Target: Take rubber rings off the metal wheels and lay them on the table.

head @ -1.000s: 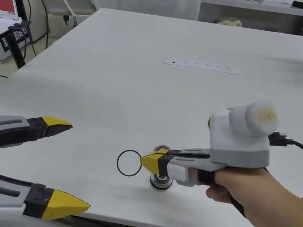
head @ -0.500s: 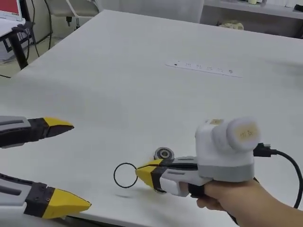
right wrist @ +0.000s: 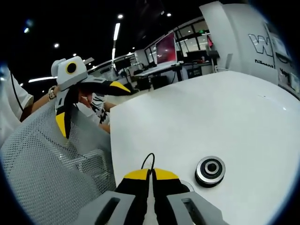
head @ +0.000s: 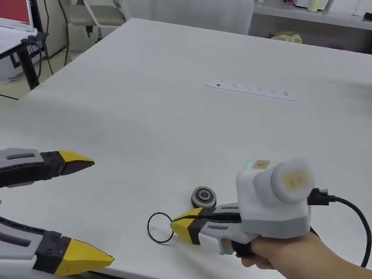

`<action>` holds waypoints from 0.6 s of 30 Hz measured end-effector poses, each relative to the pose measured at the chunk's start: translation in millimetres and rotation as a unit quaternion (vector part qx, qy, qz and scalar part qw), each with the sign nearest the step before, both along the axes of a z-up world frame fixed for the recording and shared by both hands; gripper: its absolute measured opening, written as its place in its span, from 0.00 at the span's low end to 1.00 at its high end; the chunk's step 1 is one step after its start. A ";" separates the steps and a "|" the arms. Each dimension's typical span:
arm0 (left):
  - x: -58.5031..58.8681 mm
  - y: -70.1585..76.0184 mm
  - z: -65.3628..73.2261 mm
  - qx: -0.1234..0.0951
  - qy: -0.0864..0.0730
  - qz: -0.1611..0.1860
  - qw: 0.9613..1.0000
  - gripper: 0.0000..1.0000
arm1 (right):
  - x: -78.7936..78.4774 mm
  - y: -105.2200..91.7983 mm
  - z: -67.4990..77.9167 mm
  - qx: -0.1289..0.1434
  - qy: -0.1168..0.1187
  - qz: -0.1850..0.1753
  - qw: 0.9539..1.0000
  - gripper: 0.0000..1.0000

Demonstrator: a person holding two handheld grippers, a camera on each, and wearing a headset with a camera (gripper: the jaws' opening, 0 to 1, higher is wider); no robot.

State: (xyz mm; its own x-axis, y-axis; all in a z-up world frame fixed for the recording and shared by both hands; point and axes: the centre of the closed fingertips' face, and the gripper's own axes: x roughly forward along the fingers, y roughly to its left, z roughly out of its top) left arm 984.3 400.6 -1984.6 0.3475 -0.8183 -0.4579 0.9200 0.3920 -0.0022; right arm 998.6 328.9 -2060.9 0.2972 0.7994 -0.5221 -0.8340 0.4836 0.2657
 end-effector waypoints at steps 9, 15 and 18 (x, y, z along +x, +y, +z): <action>-0.2 0.2 -0.6 0.001 0.002 0.001 1.000 0.84 | 0.5 -0.7 -0.1 -0.005 -0.003 0.003 1.000 0.07; 0.3 0.6 -0.1 0.001 0.001 0.002 1.000 0.84 | 0.3 -1.1 0.2 -0.010 -0.003 0.006 1.000 0.11; 0.5 0.5 0.6 0.000 -0.001 0.003 1.000 0.84 | 4.0 -2.9 5.1 -0.006 -0.010 0.001 1.000 0.11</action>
State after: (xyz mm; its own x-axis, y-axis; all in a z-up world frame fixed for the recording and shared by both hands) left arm 984.8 401.1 -1984.0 0.3531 -0.8163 -0.4572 0.9177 0.3972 -0.0003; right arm 1002.6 326.0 -2055.8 0.3055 0.7938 -0.5259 -0.8405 0.4843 0.2428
